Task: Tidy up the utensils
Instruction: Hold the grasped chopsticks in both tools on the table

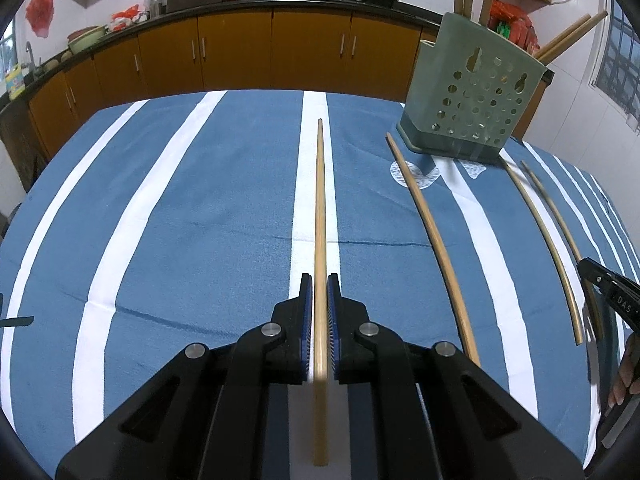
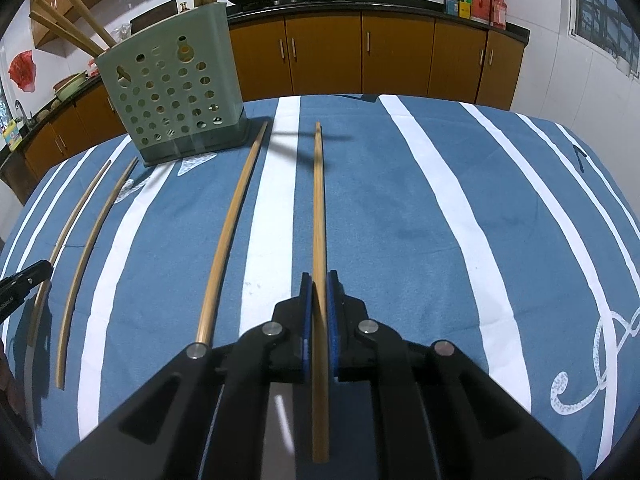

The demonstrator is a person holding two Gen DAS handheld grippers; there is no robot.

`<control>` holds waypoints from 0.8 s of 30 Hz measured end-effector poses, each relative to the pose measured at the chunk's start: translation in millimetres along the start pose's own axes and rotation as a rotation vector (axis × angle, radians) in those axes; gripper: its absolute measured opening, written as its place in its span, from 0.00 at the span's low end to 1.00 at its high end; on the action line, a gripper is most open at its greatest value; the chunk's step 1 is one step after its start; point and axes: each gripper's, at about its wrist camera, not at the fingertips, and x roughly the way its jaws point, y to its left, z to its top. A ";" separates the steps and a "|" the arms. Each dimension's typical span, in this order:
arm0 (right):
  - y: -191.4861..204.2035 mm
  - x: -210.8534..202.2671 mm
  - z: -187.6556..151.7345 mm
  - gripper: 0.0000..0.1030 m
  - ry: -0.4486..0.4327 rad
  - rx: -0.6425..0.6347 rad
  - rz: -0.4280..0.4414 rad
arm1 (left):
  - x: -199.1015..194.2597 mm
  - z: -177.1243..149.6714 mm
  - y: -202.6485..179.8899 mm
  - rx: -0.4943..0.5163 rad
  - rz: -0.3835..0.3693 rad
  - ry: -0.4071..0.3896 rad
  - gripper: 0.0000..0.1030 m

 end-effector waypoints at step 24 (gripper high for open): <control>0.9 -0.1 -0.6 0.09 0.000 0.001 0.001 | 1.3 1.6 1.6 -0.017 -0.016 0.000 0.09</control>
